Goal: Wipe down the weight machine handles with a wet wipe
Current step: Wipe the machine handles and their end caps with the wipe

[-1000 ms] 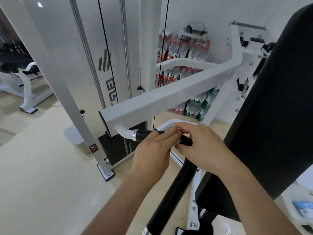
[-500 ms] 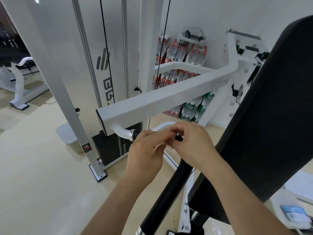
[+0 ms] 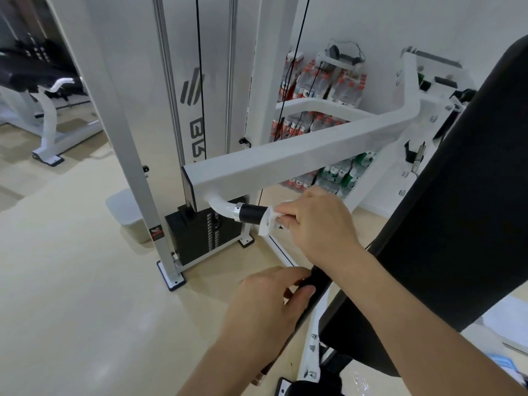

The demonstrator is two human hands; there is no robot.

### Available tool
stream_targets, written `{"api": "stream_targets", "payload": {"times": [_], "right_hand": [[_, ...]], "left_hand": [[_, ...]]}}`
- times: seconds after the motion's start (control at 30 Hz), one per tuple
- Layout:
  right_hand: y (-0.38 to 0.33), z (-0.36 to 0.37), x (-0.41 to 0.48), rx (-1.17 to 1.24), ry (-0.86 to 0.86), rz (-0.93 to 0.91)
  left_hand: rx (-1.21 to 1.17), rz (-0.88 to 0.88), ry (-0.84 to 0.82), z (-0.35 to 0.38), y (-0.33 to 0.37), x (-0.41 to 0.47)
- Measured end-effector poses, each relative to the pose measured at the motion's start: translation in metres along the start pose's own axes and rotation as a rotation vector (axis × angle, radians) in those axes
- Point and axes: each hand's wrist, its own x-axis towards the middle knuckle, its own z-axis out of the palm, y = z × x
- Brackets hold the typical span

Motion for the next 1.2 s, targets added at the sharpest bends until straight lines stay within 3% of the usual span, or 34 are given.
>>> {"api": "stream_targets", "payload": {"times": [0.07,0.27,0.6,0.7,0.77,0.8,1.0,1.1,1.2], "right_hand": [[0.006,-0.004,-0.007,0.002,0.067,-0.005],[-0.014,0.002,0.008,0.107,0.004,0.044],[-0.033,0.025,0.019,-0.183,0.032,-0.074],[-0.028,0.027,0.018,-0.142,0.025,-0.077],[-0.026,0.029,0.013,-0.151,0.027,-0.071],[-0.027,0.03,0.012,-0.15,0.039,-0.069],[-0.029,0.027,0.019,-0.018,-0.048,-0.043],[-0.025,0.024,0.014,0.014,-0.101,-0.001],[-0.02,0.012,0.002,-0.063,-0.015,0.027]], "left_hand": [[-0.026,-0.03,-0.021,-0.003,0.001,0.0],[-0.058,-0.086,-0.026,-0.002,0.001,0.0],[-0.094,-0.12,-0.032,-0.007,-0.003,0.0],[-0.006,-0.143,0.198,-0.024,-0.022,0.009],[0.065,-0.074,0.426,-0.033,-0.037,0.022],[0.115,-0.031,0.46,-0.034,-0.042,0.028],[0.511,0.245,0.377,-0.018,-0.067,0.055],[0.581,0.336,0.38,-0.035,-0.078,0.066],[0.585,0.366,0.342,-0.054,-0.083,0.074]]}}
